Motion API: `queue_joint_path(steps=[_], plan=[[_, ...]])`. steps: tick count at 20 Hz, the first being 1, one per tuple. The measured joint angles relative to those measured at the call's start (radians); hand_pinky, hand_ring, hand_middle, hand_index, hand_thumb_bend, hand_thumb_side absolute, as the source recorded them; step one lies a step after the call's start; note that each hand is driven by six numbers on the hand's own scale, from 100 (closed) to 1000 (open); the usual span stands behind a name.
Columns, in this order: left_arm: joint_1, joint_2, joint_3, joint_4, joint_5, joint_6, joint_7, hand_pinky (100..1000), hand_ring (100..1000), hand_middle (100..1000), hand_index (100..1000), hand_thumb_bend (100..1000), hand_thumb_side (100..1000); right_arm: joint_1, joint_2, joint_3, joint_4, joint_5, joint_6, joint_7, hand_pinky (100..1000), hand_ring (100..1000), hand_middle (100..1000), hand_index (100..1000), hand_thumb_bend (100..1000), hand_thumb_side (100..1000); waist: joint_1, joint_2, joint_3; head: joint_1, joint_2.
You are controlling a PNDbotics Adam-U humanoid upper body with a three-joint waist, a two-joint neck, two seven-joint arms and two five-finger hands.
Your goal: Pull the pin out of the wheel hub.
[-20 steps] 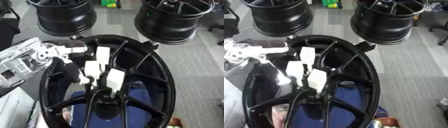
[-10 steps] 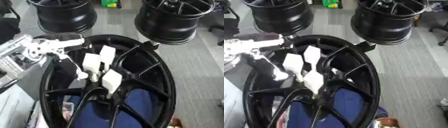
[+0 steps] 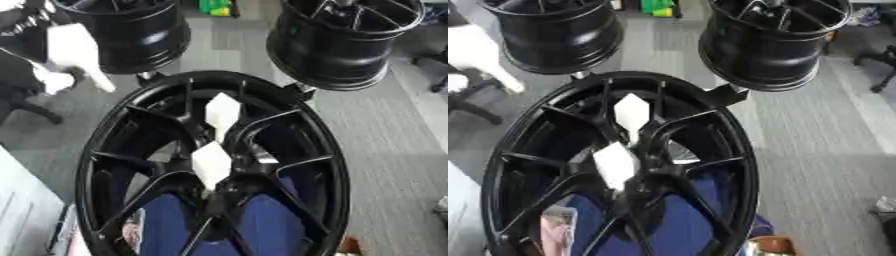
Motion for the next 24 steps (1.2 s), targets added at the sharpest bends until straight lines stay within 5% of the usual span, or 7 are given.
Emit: queue_joint_path(steps=[6, 7, 9, 12, 14, 18, 24], plan=[[0.024, 0.021, 0.124, 0.151, -0.075, -0.068, 0.061, 598, 501, 400, 539, 100, 100, 0.005, -0.003, -0.011, 0.000, 0.001, -0.004, 0.004, 889, 769, 745, 861, 100, 100, -0.002, -0.001, 0.007, -0.006, 0.000], [0.027, 0.021, 0.133, 0.167, -0.076, -0.080, 0.063, 638, 557, 475, 621, 121, 100, 0.004, -0.004, -0.013, 0.000, 0.003, -0.005, 0.005, 889, 769, 744, 861, 100, 100, -0.003, -0.001, 0.008, -0.007, 0.000], [0.029, 0.021, 0.140, 0.189, -0.073, -0.110, 0.054, 709, 679, 621, 755, 294, 449, 0.002, -0.009, -0.018, 0.000, 0.006, -0.009, 0.008, 889, 768, 744, 861, 100, 100, -0.004, -0.003, 0.008, -0.007, 0.000], [0.030, 0.021, 0.143, 0.193, -0.049, -0.185, 0.022, 747, 749, 716, 825, 423, 604, -0.003, -0.009, -0.024, 0.000, 0.009, -0.013, 0.011, 889, 767, 743, 860, 100, 100, -0.004, -0.004, 0.007, -0.009, -0.001], [0.030, 0.021, 0.143, 0.195, -0.035, -0.237, 0.003, 745, 746, 715, 822, 428, 615, -0.003, -0.009, -0.024, 0.000, 0.009, -0.014, 0.011, 889, 765, 742, 860, 100, 100, -0.004, -0.005, 0.007, -0.010, -0.004], [0.018, 0.019, 0.161, 0.207, -0.015, -0.289, 0.030, 700, 663, 617, 745, 280, 569, -0.003, -0.009, -0.024, 0.000, 0.009, -0.014, 0.011, 889, 765, 742, 860, 100, 100, -0.004, -0.006, 0.007, -0.011, -0.008], [-0.022, -0.006, 0.180, 0.208, 0.087, -0.287, 0.267, 659, 596, 550, 679, 265, 496, -0.007, -0.009, -0.024, 0.000, 0.009, -0.016, 0.012, 888, 767, 744, 861, 100, 100, -0.005, -0.008, 0.007, -0.012, -0.008]])
